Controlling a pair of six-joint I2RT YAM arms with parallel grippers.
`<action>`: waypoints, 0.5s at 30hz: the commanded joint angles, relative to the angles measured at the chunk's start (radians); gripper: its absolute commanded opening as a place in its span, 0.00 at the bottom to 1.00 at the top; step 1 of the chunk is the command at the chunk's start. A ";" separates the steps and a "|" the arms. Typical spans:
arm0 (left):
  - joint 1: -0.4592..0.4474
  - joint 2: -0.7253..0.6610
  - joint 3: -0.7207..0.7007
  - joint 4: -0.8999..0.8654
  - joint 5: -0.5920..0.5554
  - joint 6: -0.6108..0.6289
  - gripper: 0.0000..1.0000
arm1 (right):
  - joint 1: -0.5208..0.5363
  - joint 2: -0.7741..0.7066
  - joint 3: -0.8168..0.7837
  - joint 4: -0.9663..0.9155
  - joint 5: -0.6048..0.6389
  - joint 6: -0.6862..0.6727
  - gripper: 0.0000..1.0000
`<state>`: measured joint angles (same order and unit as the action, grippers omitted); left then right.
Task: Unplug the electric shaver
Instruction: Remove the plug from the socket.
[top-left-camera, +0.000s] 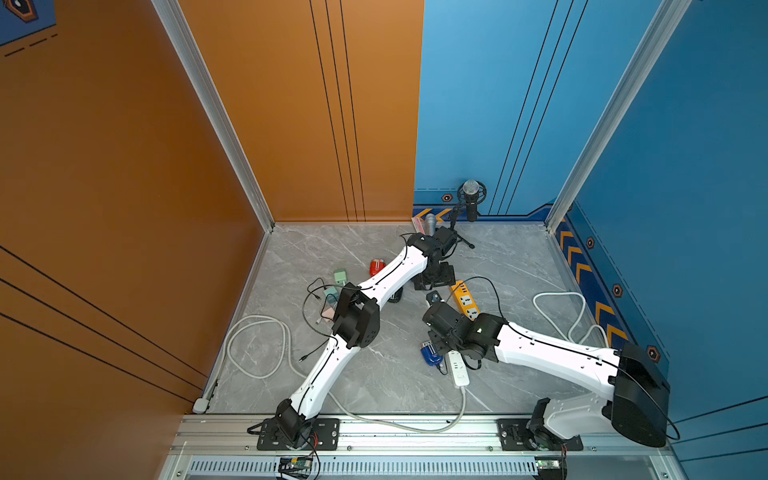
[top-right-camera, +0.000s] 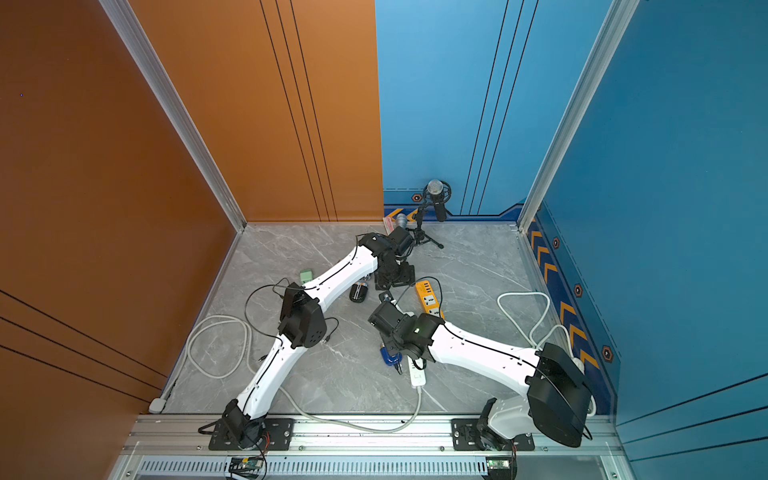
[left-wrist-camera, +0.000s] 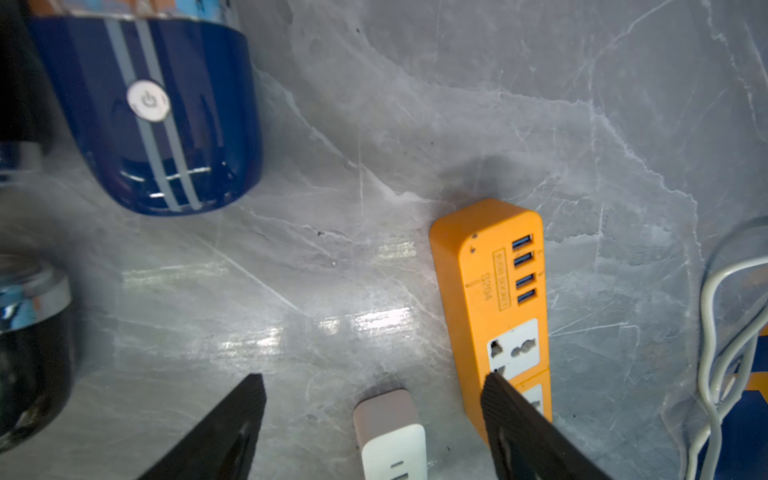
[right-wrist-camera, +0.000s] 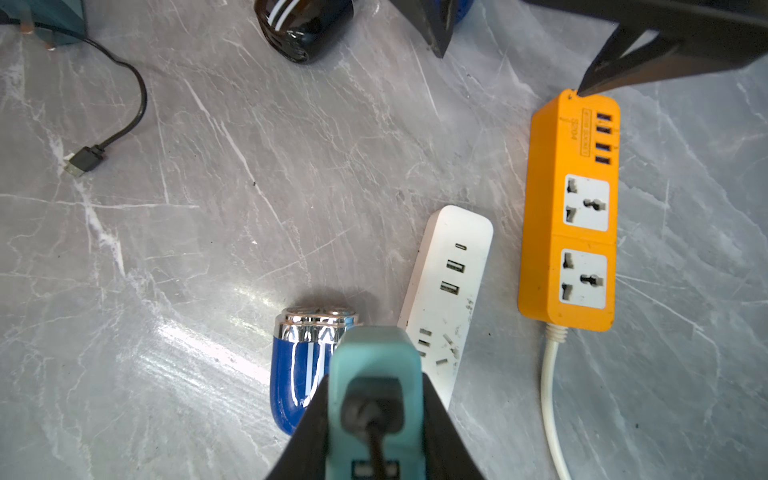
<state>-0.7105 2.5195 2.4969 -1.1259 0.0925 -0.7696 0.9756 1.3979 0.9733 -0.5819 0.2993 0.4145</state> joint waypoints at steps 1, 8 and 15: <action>0.014 -0.095 0.010 -0.015 -0.064 0.049 0.85 | -0.001 -0.023 0.006 0.044 -0.031 -0.062 0.11; 0.081 -0.200 -0.070 -0.013 -0.100 0.083 0.85 | -0.005 -0.026 -0.001 0.108 -0.094 -0.121 0.11; 0.179 -0.311 -0.175 -0.011 -0.107 0.119 0.85 | -0.005 0.025 0.014 0.139 -0.156 -0.181 0.11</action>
<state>-0.5629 2.2482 2.3669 -1.1175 0.0170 -0.6861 0.9745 1.3991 0.9730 -0.4732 0.1829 0.2840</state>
